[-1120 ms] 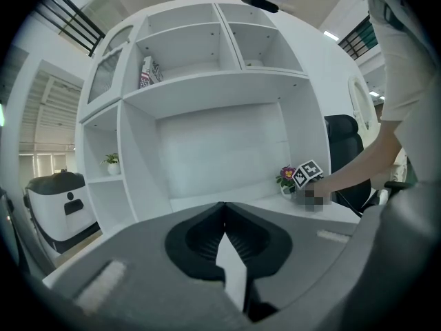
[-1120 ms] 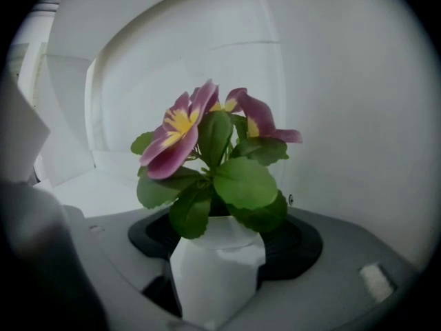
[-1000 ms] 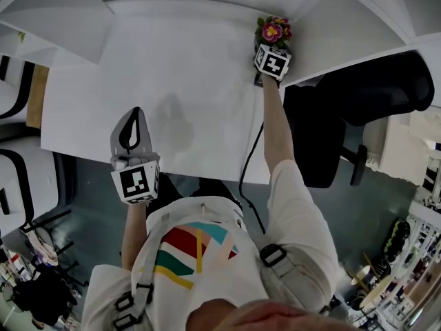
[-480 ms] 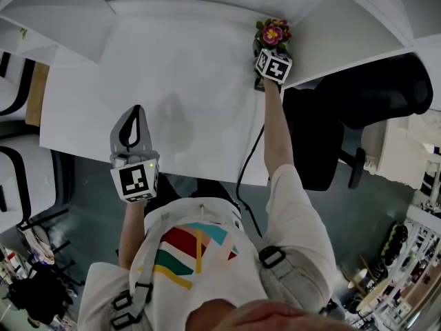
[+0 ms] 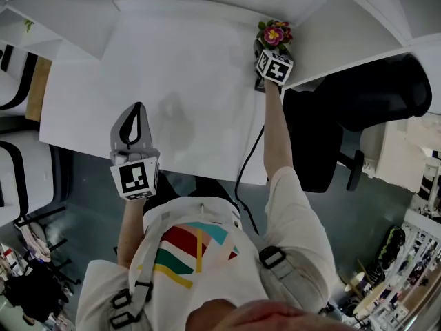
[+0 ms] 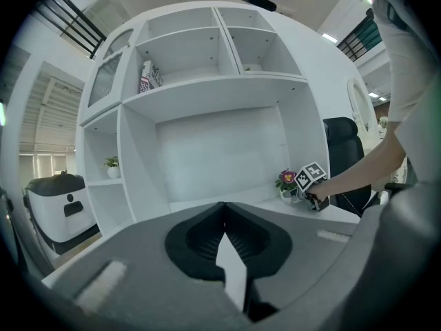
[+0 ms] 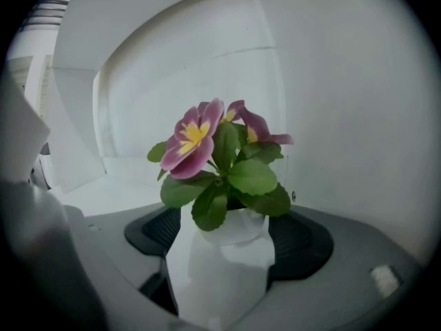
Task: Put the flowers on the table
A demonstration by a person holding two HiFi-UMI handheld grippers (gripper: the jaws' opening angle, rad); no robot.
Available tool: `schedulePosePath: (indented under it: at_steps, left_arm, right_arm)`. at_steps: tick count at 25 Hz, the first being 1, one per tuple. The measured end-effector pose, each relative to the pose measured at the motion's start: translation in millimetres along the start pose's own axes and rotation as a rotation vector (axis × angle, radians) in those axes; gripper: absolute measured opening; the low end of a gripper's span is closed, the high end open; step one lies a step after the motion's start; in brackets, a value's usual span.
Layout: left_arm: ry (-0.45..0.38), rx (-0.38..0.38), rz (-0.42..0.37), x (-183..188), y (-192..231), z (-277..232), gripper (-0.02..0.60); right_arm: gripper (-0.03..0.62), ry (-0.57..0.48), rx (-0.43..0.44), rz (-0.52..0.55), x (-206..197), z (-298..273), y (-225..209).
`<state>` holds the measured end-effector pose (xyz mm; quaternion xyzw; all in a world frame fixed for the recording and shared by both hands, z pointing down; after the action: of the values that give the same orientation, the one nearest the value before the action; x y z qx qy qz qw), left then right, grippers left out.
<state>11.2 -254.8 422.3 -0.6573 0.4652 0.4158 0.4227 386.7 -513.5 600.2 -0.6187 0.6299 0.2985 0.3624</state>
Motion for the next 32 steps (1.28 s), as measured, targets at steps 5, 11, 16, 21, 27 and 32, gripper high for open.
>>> schedulePosePath:
  at_steps: [5,11,16,21,27,32]
  left_arm:
    - [-0.033,0.008,0.012,6,2,4,0.005]
    - [-0.091,-0.002,0.064,22,4,6,0.005]
    - [-0.163,-0.015,0.084,40,6,9,0.005]
    - [-0.211,-0.023,0.104,51,10,17,0.005]
    - [-0.264,-0.004,0.116,66,23,29,0.005]
    - [-0.306,0.011,0.113,78,27,43,0.005]
  right_arm:
    - [0.397,-0.011,-0.004,-0.020,-1,17,8]
    - [0.397,-0.023,-0.006,-0.039,-1,57,25]
    - [0.396,-0.102,0.014,0.036,17,114,58]
    - [0.337,-0.264,0.060,0.128,42,193,107]
    - [0.195,-0.454,0.169,0.206,58,282,184]
    - [0.072,-0.573,0.231,0.266,68,334,228]
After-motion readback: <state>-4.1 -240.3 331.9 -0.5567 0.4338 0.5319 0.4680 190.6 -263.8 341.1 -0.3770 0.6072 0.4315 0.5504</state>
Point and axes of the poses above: the fingertips, and each gripper's own axes: z backward along the fingers, y to its left, x out of its top, the point moved 2 cm from there along z, backward along the fingers, and after that the axes turned 5 degrees about y, right-handed, at the moved point
